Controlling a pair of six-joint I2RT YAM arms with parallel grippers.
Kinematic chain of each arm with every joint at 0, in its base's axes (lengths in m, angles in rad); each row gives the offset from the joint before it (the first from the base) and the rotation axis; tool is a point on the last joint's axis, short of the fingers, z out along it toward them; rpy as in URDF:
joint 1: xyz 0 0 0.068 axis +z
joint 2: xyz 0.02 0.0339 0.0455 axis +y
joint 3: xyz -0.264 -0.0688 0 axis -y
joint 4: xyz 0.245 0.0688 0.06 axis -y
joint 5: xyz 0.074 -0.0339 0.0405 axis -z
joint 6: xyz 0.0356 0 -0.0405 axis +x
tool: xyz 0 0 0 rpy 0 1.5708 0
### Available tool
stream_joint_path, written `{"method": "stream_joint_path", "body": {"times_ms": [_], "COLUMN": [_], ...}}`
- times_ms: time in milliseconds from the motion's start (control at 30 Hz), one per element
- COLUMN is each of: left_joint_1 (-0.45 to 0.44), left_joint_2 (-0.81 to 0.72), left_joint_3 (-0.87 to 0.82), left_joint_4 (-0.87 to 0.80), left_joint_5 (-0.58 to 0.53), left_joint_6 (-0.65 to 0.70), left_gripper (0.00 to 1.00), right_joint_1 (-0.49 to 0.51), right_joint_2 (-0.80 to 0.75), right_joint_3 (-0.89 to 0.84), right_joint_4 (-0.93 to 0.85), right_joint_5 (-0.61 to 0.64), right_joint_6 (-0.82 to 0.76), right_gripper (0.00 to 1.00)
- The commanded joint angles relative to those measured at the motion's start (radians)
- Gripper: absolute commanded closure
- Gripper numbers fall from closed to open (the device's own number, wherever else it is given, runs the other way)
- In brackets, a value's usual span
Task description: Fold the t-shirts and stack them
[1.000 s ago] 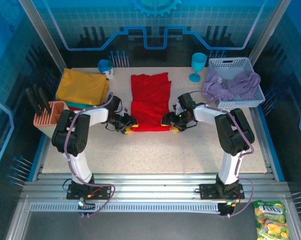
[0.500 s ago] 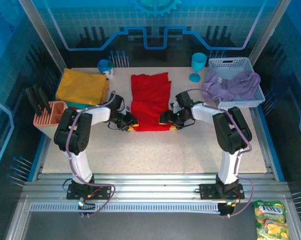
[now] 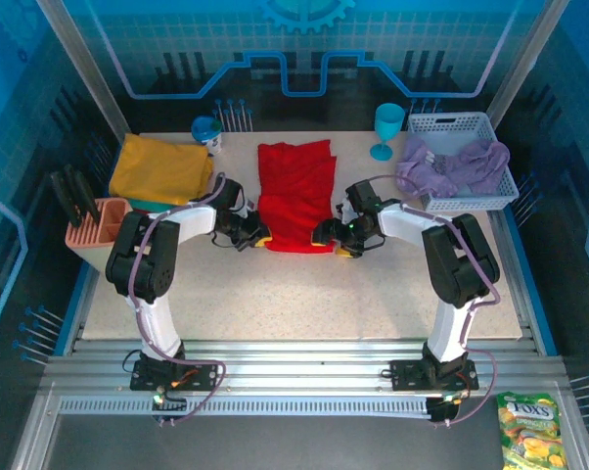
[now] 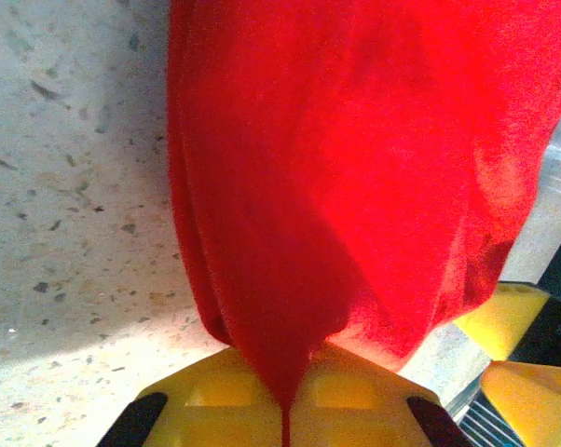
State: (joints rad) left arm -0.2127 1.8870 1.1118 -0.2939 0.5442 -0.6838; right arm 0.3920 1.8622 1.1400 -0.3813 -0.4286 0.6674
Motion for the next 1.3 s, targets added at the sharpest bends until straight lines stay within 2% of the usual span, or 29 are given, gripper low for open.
{"method": "stream_joint_path", "body": {"times_ms": [0,200,467,800,1133,1267], "left_joint_1": [-0.004,-0.004,-0.003,-0.003,-0.002,0.003], "left_joint_2": [-0.047,-0.075,-0.100,-0.150,-0.159,-0.164], "left_joint_3": [0.030,0.019,0.005,0.004,-0.019,-0.036], "left_joint_4": [-0.014,0.013,0.011,0.015,0.013,0.018], "left_joint_5": [0.050,0.085,0.113,0.134,0.137,0.134], "left_joint_6": [-0.044,-0.092,-0.104,-0.129,-0.124,-0.120], "left_gripper": [1.00,1.00,1.00,1.00,1.00,1.00], "right_joint_1": [-0.008,-0.001,-0.004,0.009,-0.004,-0.016], "right_joint_2": [-0.027,-0.017,0.005,0.015,0.031,0.009], "right_joint_3": [-0.015,-0.077,-0.131,-0.087,-0.104,-0.137], "right_joint_4": [-0.020,0.110,0.292,0.267,0.309,0.308], "right_joint_5": [-0.033,-0.091,-0.109,-0.124,-0.109,-0.098], "right_joint_6": [0.044,0.170,0.295,0.293,0.322,0.312], "right_gripper": [0.13,0.09,0.13,0.17,0.30,0.43]}}
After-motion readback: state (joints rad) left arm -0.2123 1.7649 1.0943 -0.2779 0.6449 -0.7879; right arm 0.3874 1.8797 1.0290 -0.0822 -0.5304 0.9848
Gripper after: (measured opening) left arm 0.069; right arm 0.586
